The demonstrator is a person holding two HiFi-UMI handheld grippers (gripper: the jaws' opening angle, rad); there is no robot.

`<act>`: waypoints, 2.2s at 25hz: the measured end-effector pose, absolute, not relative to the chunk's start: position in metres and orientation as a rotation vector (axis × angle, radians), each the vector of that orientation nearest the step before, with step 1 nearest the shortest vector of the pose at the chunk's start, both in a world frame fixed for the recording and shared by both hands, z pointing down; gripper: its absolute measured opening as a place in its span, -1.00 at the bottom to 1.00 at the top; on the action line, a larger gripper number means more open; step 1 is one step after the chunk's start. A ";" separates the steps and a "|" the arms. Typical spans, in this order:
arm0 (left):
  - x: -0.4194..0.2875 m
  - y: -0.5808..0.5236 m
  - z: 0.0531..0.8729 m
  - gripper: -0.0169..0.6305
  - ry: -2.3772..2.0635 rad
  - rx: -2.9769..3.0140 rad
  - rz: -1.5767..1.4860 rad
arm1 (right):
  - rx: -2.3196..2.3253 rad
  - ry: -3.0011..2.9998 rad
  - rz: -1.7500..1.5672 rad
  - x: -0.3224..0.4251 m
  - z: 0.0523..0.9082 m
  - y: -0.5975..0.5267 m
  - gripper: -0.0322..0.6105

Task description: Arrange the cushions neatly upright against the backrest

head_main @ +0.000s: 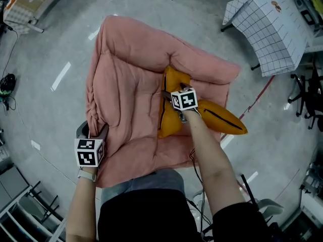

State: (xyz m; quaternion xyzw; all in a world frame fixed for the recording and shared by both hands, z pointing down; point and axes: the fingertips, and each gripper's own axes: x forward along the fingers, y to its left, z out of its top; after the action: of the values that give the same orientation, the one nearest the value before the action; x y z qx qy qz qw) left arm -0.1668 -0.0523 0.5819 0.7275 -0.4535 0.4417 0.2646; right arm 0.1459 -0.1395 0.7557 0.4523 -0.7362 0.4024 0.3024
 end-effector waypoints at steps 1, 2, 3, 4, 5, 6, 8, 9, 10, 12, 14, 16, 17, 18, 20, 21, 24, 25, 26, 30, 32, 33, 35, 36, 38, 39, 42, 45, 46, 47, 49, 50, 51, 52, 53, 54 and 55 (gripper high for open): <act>-0.167 -0.053 0.583 -0.10 -1.224 1.965 1.196 | 1.192 -1.980 1.077 0.146 0.750 -0.138 0.45; -0.167 -0.052 0.583 -0.10 -1.222 1.963 1.198 | 1.182 -2.013 1.089 0.148 0.743 -0.135 0.45; -0.167 -0.052 0.583 -0.10 -1.220 1.961 1.199 | 1.169 -2.043 1.092 0.153 0.735 -0.130 0.45; -0.168 -0.052 0.583 -0.10 -1.219 1.961 1.198 | 1.153 -2.066 1.081 0.159 0.727 -0.124 0.45; -0.168 -0.052 0.582 -0.10 -1.219 1.960 1.196 | 1.137 -2.077 1.054 0.169 0.719 -0.118 0.45; -0.169 -0.052 0.582 -0.10 -1.218 1.960 1.194 | 1.120 -2.077 1.017 0.182 0.712 -0.111 0.45; -0.170 -0.052 0.584 -0.10 -1.215 1.957 1.192 | 1.085 -2.046 0.941 0.213 0.704 -0.093 0.45; -0.171 -0.052 0.585 -0.10 -1.215 1.956 1.194 | 1.067 -2.019 0.909 0.231 0.703 -0.082 0.45; -0.170 -0.052 0.584 -0.10 -1.218 1.958 1.195 | 1.051 -1.985 0.883 0.249 0.704 -0.070 0.46; -0.168 -0.055 0.577 -0.10 -1.237 1.979 1.204 | 1.028 -1.907 0.855 0.284 0.708 -0.044 0.47; -0.166 -0.058 0.562 -0.10 -1.264 2.014 1.228 | 1.016 -1.838 0.852 0.312 0.715 -0.017 0.48; -0.162 -0.059 0.546 -0.10 -1.283 2.037 1.241 | 1.007 -1.786 0.847 0.334 0.720 0.004 0.49; -0.159 -0.059 0.537 -0.10 -1.288 2.046 1.246 | 1.003 -1.766 0.842 0.344 0.722 0.013 0.50; -0.154 -0.059 0.529 -0.10 -1.292 2.058 1.256 | 1.000 -1.747 0.838 0.352 0.725 0.021 0.50; -0.143 -0.061 0.513 -0.10 -1.309 2.096 1.286 | 0.989 -1.713 0.834 0.367 0.733 0.035 0.50; -0.135 -0.062 0.504 -0.10 -1.321 2.125 1.296 | 0.981 -1.695 0.833 0.374 0.738 0.041 0.50; -0.103 -0.067 0.476 -0.10 -1.315 2.245 1.279 | 0.968 -1.649 0.837 0.381 0.752 0.056 0.50; -0.091 -0.066 0.470 -0.10 -1.291 2.279 1.272 | 0.966 -1.638 0.838 0.381 0.757 0.059 0.50; -0.078 -0.064 0.467 -0.10 -1.259 2.305 1.265 | 0.958 -1.627 0.835 0.380 0.763 0.062 0.50; -0.041 -0.056 0.471 -0.10 -1.133 2.347 1.256 | 0.842 -1.563 0.755 0.383 0.794 0.076 0.50; -0.037 -0.051 0.482 -0.10 -1.089 2.340 1.285 | 0.824 -1.529 0.711 0.389 0.808 0.077 0.50; -0.037 -0.048 0.487 -0.10 -1.072 2.337 1.300 | 0.829 -1.518 0.700 0.392 0.814 0.077 0.50; -0.037 -0.044 0.492 -0.10 -1.048 2.330 1.315 | 0.844 -1.507 0.692 0.393 0.820 0.075 0.50; -0.038 -0.041 0.494 -0.10 -1.043 2.322 1.316 | 0.849 -1.501 0.688 0.392 0.821 0.073 0.50; -0.038 -0.035 0.499 -0.10 -1.033 2.308 1.311 | 0.857 -1.491 0.681 0.390 0.819 0.072 0.39; -0.037 -0.032 0.502 -0.10 -1.022 2.305 1.307 | 0.862 -1.487 0.677 0.389 0.817 0.073 0.33; -0.029 -0.024 0.510 -0.10 -0.962 2.313 1.296 | 0.885 -1.485 0.663 0.388 0.808 0.079 0.16; -0.023 -0.017 0.514 -0.10 -0.885 2.335 1.270 | 0.939 -1.509 0.638 0.386 0.787 0.079 0.08; -0.020 -0.015 0.515 -0.10 -0.856 2.346 1.261 | 0.960 -1.523 0.625 0.384 0.777 0.077 0.07; -0.016 -0.012 0.516 -0.10 -0.824 2.360 1.257 | 0.976 -1.540 0.604 0.380 0.766 0.075 0.07; -0.009 -0.004 0.519 -0.10 -0.748 2.392 1.260 | 0.977 -1.573 0.534 0.367 0.740 0.071 0.06; -0.005 0.000 0.520 -0.09 -0.708 2.409 1.258 | 0.962 -1.587 0.488 0.358 0.727 0.069 0.06; -0.001 0.004 0.520 -0.08 -0.668 2.425 1.251 | 0.940 -1.597 0.440 0.349 0.715 0.067 0.06; 0.003 0.008 0.521 -0.08 -0.630 2.444 1.240 | 0.916 -1.603 0.396 0.341 0.703 0.064 0.06; 0.007 0.011 0.521 -0.08 -0.594 2.466 1.228 | 0.892 -1.606 0.357 0.334 0.691 0.060 0.05; 0.011 0.013 0.522 -0.08 -0.563 2.487 1.219 | 0.872 -1.607 0.324 0.327 0.681 0.055 0.04; 0.013 0.016 0.523 -0.08 -0.536 2.503 1.211 | 0.852 -1.606 0.293 0.322 0.670 0.051 0.04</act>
State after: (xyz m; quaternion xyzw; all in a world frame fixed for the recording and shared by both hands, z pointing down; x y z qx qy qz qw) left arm 0.0134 0.0158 0.5227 0.8733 -0.1869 0.4227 0.1543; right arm 0.3219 0.0506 0.6704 0.3682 -0.6941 0.1267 0.6054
